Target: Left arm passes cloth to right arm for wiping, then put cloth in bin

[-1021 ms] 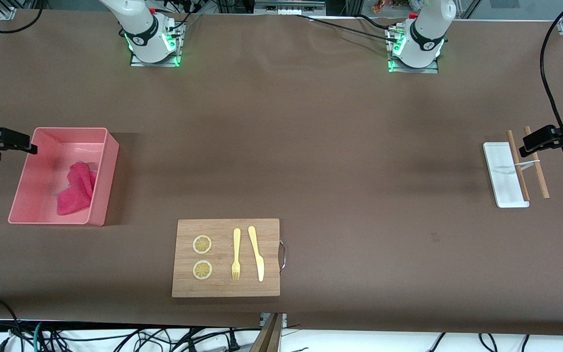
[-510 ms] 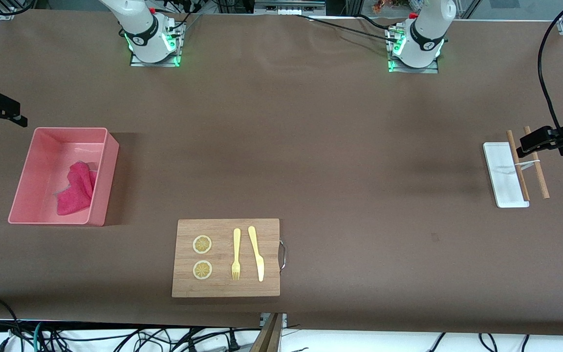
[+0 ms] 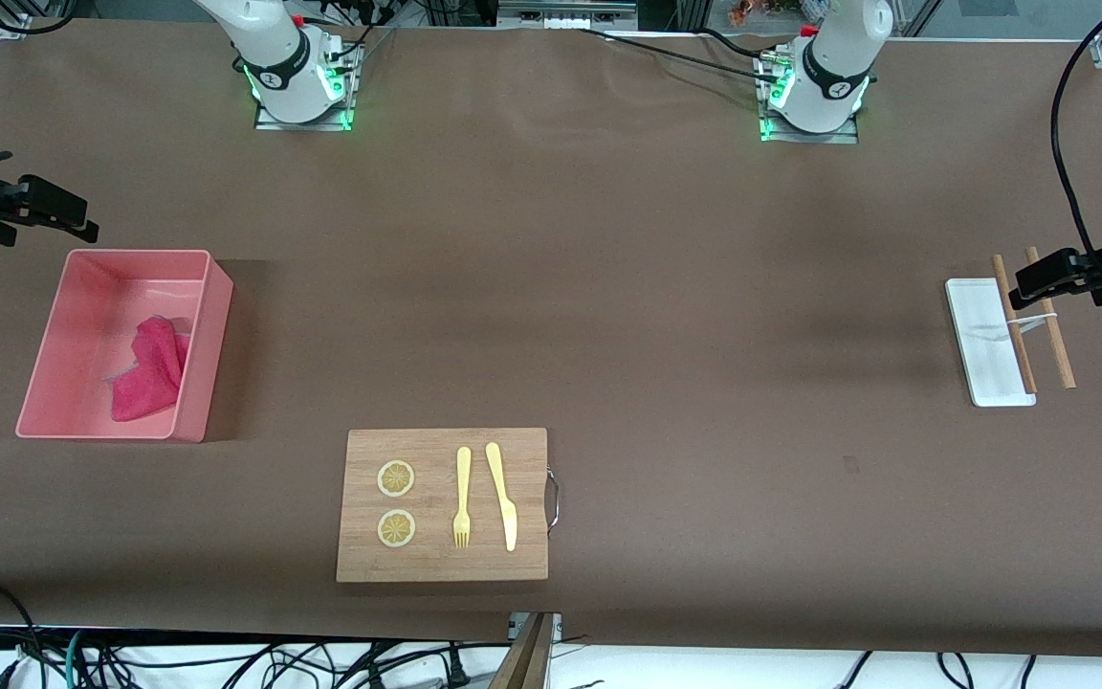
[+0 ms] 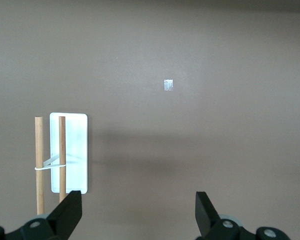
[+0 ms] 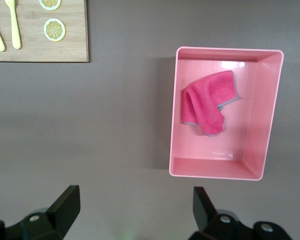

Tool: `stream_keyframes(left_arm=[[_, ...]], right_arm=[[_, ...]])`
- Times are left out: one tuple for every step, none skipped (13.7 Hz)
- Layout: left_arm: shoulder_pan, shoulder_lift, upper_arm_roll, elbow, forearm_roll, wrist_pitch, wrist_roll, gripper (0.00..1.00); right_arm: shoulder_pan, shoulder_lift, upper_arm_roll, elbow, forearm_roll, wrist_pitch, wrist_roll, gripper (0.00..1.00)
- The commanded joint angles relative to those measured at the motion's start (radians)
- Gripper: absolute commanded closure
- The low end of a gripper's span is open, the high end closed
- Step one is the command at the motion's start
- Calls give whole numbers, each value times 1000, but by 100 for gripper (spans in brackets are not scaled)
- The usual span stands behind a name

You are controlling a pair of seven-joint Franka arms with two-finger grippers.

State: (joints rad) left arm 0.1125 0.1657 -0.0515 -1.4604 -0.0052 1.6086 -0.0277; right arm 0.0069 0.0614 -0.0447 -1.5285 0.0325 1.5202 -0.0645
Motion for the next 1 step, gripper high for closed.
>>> stream_keyframes(left_arm=[[-7,1,4,12,1,-9,12,0]], right_arm=[[2,14,3,28,-51,-18,15,0]])
